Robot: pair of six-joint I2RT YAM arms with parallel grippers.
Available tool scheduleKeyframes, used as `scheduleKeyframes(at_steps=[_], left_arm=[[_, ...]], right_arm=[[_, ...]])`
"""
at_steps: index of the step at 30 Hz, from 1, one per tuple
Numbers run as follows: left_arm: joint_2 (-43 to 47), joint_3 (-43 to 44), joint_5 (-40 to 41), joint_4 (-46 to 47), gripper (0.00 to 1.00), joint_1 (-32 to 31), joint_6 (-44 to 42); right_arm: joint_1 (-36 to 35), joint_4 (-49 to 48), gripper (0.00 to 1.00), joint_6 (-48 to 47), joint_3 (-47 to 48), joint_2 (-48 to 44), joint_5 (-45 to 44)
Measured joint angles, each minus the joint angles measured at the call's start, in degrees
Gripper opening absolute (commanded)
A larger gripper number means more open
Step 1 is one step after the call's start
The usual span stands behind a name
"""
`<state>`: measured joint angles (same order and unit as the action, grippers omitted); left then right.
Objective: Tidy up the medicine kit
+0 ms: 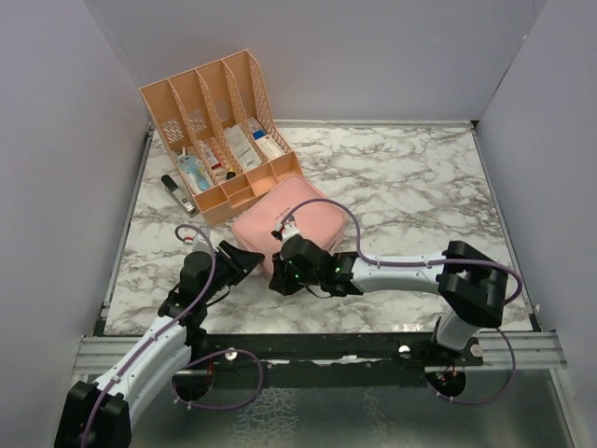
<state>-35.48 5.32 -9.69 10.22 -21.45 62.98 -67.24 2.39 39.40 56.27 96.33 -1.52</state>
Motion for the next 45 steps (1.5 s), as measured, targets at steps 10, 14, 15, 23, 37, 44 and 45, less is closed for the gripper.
scheduleKeyframes(at_steps=[10,14,15,23,37,44,45], left_arm=[[3.0,0.0,4.5,-1.7,0.16,-0.5,3.1],[3.3,0.0,7.0,-1.6,0.15,-0.5,3.1],[3.3,0.0,7.8,-1.6,0.14,-0.5,3.1],[0.9,0.4,9.1,0.0,0.12,-0.4,2.4],[-1.3,1.9,9.0,0.2,0.12,-0.4,-0.1],[-3.7,3.1,8.3,0.4,0.12,-0.4,-1.2],[-3.9,3.3,8.0,0.4,0.12,-0.4,-1.4]], right_arm=[[-0.2,-0.7,0.01,1.5,-1.1,-0.6,-1.4],[-0.2,-0.7,0.01,2.8,-3.6,-2.9,-2.6],[-0.3,-0.5,0.01,2.9,-4.1,-3.4,-2.9],[-0.3,-0.2,0.01,3.6,-7.0,-6.9,-4.0],[-0.3,-1.0,0.01,-2.7,-8.7,-8.4,-5.1],[-0.3,0.0,0.01,-10.2,-11.5,-12.2,-5.3],[-0.3,0.3,0.01,-11.2,-11.7,-12.6,-5.4]])
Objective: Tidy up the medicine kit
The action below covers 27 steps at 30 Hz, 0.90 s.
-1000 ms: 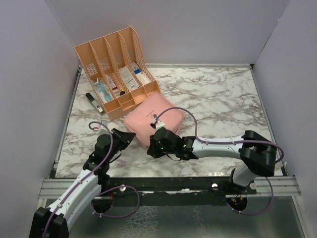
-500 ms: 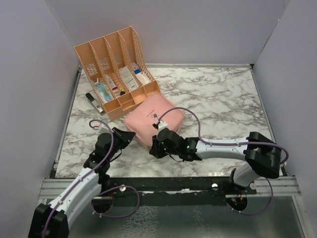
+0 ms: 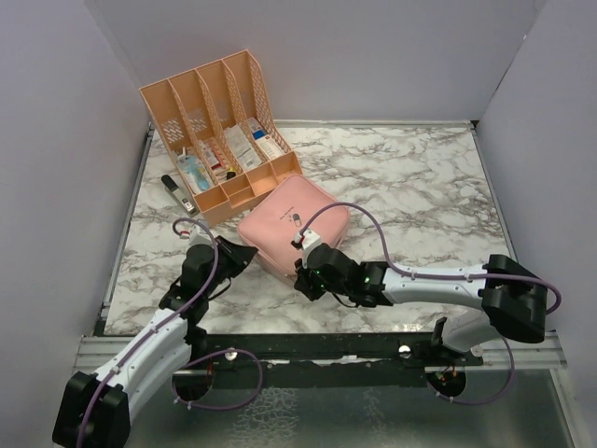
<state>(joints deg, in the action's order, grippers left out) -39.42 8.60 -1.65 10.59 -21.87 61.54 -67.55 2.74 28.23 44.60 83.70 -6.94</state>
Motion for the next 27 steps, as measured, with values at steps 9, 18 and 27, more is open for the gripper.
scheduleKeyframes(at_steps=[9,18,27], left_arm=[[-2.2,1.3,-1.4,0.1,0.12,0.0,-1.1],[-3.5,2.0,-1.7,0.5,0.12,0.0,-2.0],[-4.2,2.3,-2.0,0.7,0.22,0.0,-3.1]], right_arm=[[0.0,5.2,0.01,-4.7,0.3,-1.9,-3.0],[-0.3,11.2,0.01,-5.7,1.1,-3.8,-6.3],[-0.3,14.4,0.27,-4.6,1.9,-4.2,-7.8]])
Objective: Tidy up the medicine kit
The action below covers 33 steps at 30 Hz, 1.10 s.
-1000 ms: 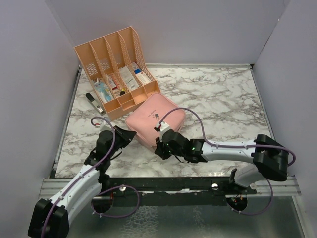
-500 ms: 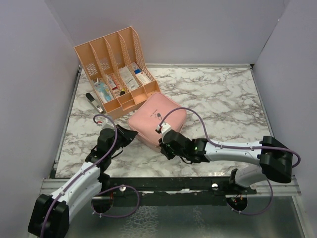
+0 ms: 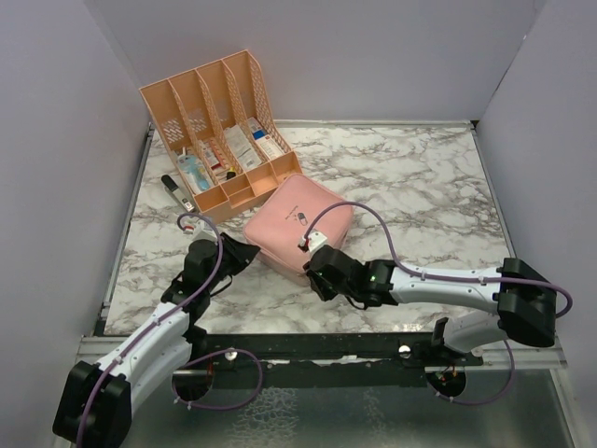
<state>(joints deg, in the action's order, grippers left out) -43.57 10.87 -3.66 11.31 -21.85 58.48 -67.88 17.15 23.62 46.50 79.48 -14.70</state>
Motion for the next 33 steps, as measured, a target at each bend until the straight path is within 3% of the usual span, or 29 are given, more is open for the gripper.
scheduleKeyframes(at_steps=[6,12,26,33], left_arm=[[-0.3,0.2,-0.3,-0.1,0.33,0.2,-1.7],[-0.8,1.4,-1.7,-0.7,0.34,0.4,-3.4],[-2.5,1.9,-2.9,-0.1,0.35,0.4,-4.2],[-3.9,1.9,-3.5,1.3,0.38,0.4,-4.2]], right_arm=[[0.0,-0.7,0.37,1.8,-0.8,1.5,1.5],[0.0,-4.7,0.43,6.4,-1.0,2.4,2.3],[-1.0,-9.3,0.41,22.9,-2.5,4.6,-5.4],[-4.3,-6.4,0.42,29.4,3.2,9.2,-11.8]])
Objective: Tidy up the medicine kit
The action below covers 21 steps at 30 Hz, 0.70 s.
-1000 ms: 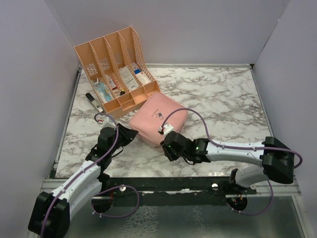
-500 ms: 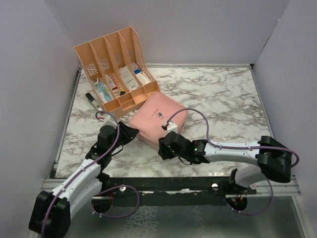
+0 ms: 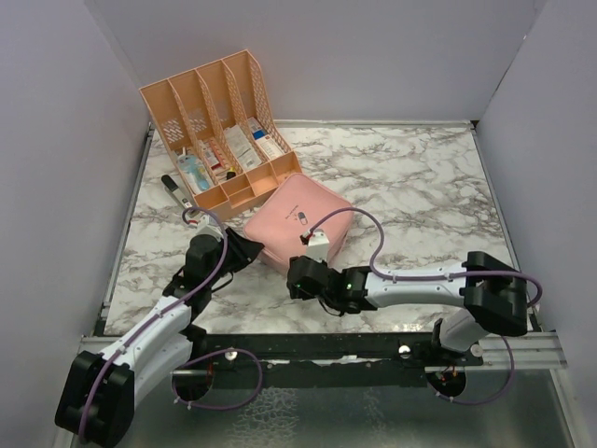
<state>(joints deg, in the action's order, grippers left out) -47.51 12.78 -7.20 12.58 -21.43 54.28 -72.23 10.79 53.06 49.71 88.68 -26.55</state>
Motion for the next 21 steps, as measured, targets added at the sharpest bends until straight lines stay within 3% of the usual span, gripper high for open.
scheduleKeyframes(at_steps=[11,17,21], left_arm=[[-0.1,0.0,-0.3,0.2,0.38,0.0,0.0],[-0.2,0.0,-0.3,-0.2,0.38,0.0,0.0],[-0.3,0.0,-0.3,-0.4,0.38,0.0,0.0]], right_arm=[[-3.0,12.1,0.31,9.7,8.5,5.1,-12.0],[-3.2,15.8,0.23,11.0,10.4,7.7,-18.5],[-3.5,15.3,0.23,8.6,10.4,7.9,-19.5]])
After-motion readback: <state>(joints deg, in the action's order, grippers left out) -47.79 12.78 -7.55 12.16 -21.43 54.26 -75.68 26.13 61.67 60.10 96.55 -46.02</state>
